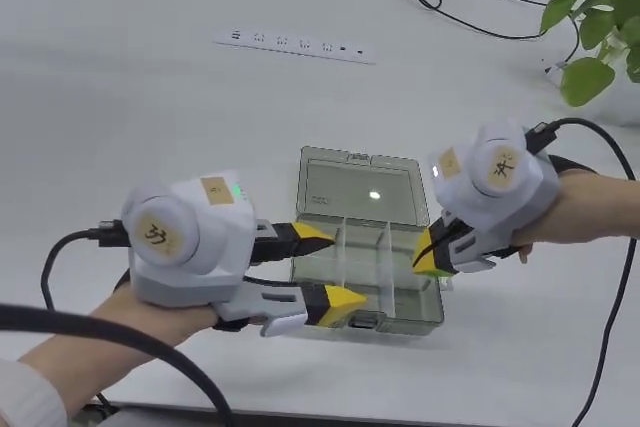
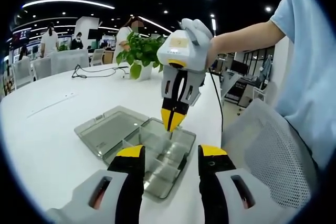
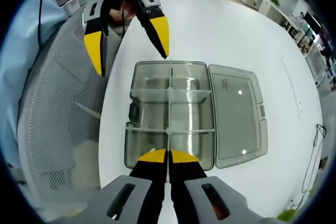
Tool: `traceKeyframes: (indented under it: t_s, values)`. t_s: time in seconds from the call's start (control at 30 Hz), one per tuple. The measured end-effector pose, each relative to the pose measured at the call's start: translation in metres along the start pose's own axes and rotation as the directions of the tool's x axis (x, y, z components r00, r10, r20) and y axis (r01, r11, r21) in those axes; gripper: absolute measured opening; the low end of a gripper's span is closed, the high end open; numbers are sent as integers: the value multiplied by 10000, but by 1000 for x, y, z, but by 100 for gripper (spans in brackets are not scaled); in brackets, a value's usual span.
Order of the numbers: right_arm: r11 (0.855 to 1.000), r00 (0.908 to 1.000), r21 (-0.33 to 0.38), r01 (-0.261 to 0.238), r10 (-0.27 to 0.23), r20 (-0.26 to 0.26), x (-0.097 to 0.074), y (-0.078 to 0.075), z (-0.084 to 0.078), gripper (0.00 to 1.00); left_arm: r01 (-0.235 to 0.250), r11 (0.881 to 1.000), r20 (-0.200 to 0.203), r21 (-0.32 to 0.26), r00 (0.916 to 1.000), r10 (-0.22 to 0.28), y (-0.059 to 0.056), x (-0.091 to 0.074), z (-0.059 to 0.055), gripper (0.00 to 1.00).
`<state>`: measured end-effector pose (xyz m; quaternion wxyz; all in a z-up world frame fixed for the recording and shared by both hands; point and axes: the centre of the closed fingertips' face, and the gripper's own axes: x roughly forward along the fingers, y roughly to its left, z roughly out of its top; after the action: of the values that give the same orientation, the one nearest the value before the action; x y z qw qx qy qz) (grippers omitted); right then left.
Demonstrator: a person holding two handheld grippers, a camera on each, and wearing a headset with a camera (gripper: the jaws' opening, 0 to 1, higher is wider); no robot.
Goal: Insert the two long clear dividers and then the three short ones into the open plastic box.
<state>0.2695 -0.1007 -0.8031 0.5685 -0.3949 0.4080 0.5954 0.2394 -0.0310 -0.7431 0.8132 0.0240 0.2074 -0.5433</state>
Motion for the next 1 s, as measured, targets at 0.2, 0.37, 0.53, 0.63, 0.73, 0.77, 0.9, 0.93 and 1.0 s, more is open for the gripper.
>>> traceKeyframes:
  t_s: [0.2,0.37,0.53,0.63,0.73,0.77,0.9,0.93,1.0]
  values:
    - [9975,9945,646,275,-338,990,-4,2,9,10,-138,9999,-28,92,9999,139,2,-4,0,41]
    - [9947,9793,812,634,-776,1868,-14,12,16,34,-413,9991,-2,102,9991,413,4,-8,-1,47]
    - [9773,9490,1868,1003,-1503,2772,-22,21,19,57,-825,9966,-2,49,9966,825,6,-13,-4,62]
    - [9575,9267,2531,1381,-2151,3081,-26,25,15,70,-1169,9931,-120,-65,9931,1168,8,-17,-8,75]
    - [9288,9043,3342,1603,-2739,3275,-31,29,10,81,-1514,9882,-225,-225,9883,1509,9,-22,-12,85]
    - [9117,8936,3732,1721,-3039,3304,-33,30,8,85,-1596,9868,-182,-276,9871,1591,8,-24,-12,90]
    - [8565,8591,4801,1896,-3815,3411,-41,38,-3,97,-2055,9771,-223,-549,9786,2046,7,-33,-12,100]
    - [8354,8453,5158,1902,-4065,3467,-44,42,-7,100,-2264,9721,-69,-611,9740,2264,8,-38,-10,100]
    - [7990,8308,5713,1876,-4394,3416,-50,52,-17,100,-2555,9627,-71,-887,9667,2559,6,-48,-11,100]
